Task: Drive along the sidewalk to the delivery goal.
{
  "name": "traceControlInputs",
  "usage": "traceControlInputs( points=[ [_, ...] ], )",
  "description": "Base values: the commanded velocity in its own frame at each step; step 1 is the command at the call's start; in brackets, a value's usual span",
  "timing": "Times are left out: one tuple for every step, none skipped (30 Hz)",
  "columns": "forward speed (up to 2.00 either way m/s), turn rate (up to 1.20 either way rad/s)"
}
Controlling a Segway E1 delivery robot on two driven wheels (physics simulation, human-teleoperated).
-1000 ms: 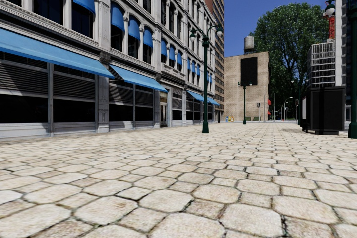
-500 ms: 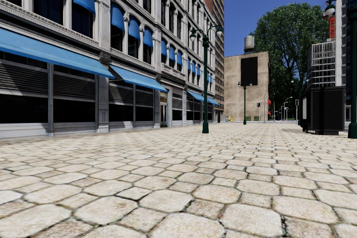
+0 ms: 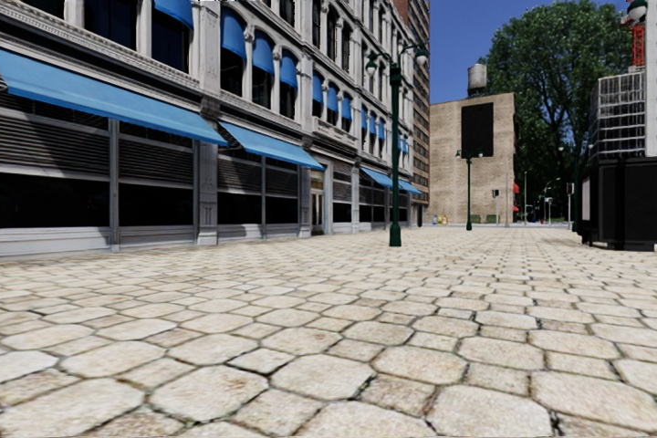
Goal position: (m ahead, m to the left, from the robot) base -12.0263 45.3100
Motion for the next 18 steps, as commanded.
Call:
traceControlInputs(
  points=[
    [1.43, 0.61],
    [1.44, 0.61],
    [1.44, 0.61],
    [1.45, 0.61],
    [1.45, 0.61],
    [1.47, 0.61],
    [1.51, 0.64],
    [1.51, 0.64],
    [2.00, 0.67],
    [2.00, 0.68],
    [2.00, 0.68],
    [2.00, 0.68],
    [2.00, 0.69],
    [2.00, 0.69],
    [2.00, 0.70],
    [2.00, 0.70],
    [2.00, 0.70],
    [2.00, 0.71]
  ],
)
